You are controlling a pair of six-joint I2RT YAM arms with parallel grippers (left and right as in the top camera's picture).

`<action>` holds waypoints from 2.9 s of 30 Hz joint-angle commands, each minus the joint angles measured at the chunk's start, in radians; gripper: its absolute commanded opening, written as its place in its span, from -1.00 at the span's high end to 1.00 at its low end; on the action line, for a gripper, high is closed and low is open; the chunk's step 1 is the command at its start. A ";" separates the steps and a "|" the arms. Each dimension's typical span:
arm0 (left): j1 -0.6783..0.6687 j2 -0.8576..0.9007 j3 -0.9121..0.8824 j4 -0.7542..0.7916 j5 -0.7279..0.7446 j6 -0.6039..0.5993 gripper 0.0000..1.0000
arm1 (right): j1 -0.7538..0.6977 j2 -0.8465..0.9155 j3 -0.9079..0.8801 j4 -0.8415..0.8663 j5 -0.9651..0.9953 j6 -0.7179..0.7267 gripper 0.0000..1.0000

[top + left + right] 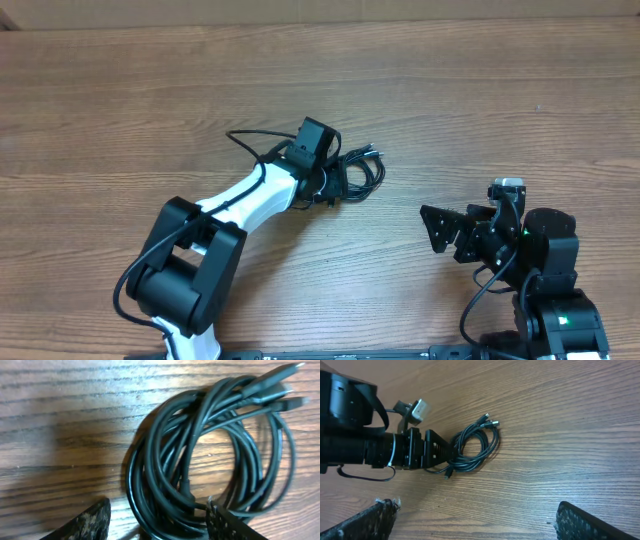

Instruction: Untangle cables

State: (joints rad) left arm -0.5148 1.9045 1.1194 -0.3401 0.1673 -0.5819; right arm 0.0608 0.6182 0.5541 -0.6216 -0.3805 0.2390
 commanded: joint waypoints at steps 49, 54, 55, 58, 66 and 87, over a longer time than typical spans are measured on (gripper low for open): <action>-0.098 0.041 0.232 -0.203 0.010 0.564 0.92 | 0.006 0.068 0.029 -0.017 0.020 -0.004 -1.00; -0.150 0.041 0.244 -0.278 0.026 0.678 0.92 | 0.006 0.157 0.029 -0.017 0.021 -0.035 -1.00; -0.159 0.040 0.249 -0.293 0.026 0.692 0.92 | 0.006 0.175 0.029 -0.016 0.021 -0.035 -0.99; -0.169 0.040 0.276 -0.353 0.048 0.717 0.92 | 0.006 0.229 0.029 -0.003 0.021 -0.039 -0.81; -0.142 0.040 0.376 -0.534 0.322 0.870 0.92 | 0.006 0.359 0.029 0.026 0.019 -0.038 -0.50; -0.133 0.040 0.389 -0.548 0.488 0.916 0.92 | 0.006 0.452 0.029 0.047 -0.328 -0.207 0.37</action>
State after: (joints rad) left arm -0.6525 1.9347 1.4803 -0.8879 0.5934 0.3145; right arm 0.0608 1.0718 0.5545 -0.5774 -0.6842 0.0479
